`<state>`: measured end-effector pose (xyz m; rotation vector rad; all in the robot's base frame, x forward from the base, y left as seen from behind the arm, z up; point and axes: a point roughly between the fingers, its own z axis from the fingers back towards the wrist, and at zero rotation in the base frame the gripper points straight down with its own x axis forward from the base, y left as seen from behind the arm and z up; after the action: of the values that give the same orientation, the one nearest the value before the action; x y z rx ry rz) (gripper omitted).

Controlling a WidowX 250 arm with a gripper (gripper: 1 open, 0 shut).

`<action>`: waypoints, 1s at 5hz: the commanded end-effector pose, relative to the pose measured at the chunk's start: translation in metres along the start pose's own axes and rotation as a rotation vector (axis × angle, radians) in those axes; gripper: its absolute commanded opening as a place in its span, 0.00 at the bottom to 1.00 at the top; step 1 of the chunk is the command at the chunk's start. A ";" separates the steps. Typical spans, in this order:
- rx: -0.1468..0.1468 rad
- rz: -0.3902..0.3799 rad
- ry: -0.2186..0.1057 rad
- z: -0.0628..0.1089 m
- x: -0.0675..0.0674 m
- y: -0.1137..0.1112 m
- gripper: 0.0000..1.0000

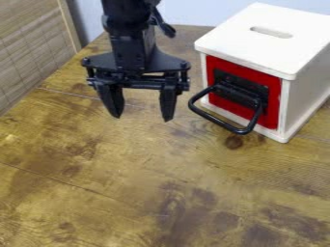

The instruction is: Close the drawer

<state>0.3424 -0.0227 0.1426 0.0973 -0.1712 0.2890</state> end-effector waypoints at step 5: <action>-0.005 0.027 -0.059 0.004 0.008 0.020 1.00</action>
<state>0.3370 -0.0097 0.1149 0.1188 -0.1252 0.2872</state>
